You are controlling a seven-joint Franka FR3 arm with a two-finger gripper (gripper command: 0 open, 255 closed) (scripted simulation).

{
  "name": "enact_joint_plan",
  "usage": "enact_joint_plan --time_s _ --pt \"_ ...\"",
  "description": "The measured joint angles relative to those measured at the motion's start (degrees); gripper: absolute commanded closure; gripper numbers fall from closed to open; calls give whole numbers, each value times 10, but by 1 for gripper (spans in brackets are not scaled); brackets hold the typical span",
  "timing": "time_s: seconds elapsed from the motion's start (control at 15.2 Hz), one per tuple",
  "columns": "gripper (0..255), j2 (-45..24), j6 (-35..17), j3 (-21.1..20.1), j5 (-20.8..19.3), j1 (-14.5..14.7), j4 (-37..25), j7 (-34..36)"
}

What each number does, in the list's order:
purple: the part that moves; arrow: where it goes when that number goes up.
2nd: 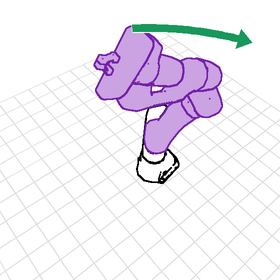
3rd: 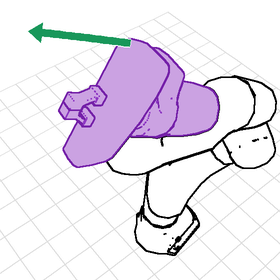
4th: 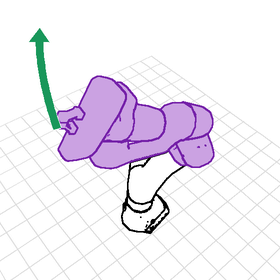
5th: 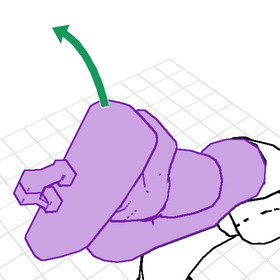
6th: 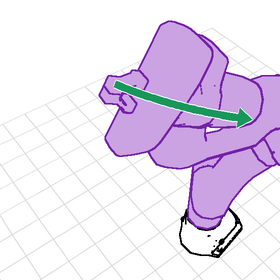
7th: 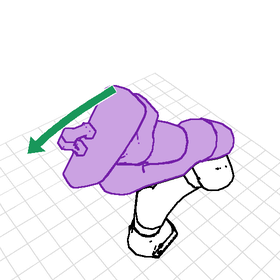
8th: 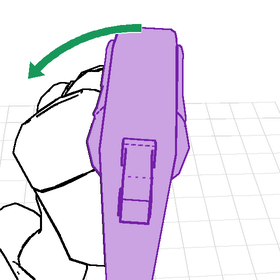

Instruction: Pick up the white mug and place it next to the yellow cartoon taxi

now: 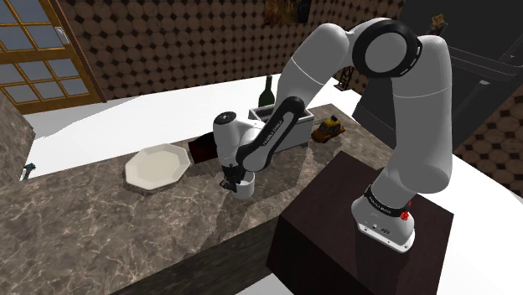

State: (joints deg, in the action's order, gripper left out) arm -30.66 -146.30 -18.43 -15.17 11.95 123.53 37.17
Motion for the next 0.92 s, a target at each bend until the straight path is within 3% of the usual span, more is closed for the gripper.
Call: enact_joint_plan --time_s 0.92 --pt "255 68 54 -27 35 -22 12 -24"
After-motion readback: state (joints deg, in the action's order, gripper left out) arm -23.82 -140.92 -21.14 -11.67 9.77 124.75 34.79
